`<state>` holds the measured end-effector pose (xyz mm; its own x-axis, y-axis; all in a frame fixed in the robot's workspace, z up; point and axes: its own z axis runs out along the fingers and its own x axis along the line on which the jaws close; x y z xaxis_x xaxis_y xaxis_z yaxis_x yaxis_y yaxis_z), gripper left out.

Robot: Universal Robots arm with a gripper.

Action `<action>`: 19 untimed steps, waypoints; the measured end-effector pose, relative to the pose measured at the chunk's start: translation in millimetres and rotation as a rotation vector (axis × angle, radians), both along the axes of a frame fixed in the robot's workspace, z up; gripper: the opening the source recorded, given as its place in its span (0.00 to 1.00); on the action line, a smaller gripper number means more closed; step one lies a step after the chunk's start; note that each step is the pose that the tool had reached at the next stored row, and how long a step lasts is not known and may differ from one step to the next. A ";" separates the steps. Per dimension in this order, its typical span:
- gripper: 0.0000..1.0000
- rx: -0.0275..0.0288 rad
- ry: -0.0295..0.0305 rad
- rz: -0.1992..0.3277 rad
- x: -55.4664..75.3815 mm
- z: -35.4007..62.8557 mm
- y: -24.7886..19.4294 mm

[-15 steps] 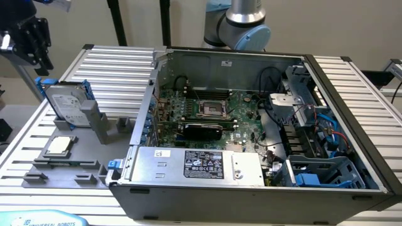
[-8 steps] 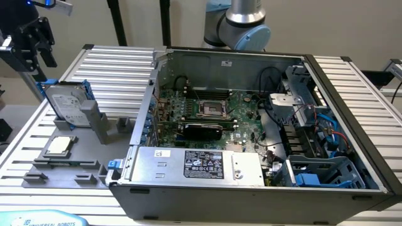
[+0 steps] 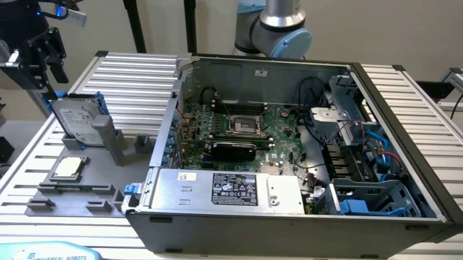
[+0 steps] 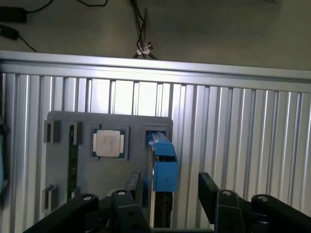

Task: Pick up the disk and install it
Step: 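Pick up the disk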

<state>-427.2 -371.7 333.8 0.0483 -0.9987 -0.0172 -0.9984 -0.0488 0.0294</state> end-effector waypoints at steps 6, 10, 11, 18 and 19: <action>0.60 0.0000 0.0000 0.000 -1.1 -11.0 -0.1; 0.60 -0.0001 0.0001 0.000 -1.5 -18.2 -0.2; 0.60 0.0000 0.0000 0.000 -1.6 -20.0 -0.2; 0.60 0.0000 -0.0006 0.000 -3.7 -32.7 -0.2; 0.60 0.0000 -0.0012 0.000 -4.1 -34.5 -0.3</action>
<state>-431.2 -371.9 299.3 0.0484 -0.9987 -0.0172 -0.9984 -0.0488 0.0282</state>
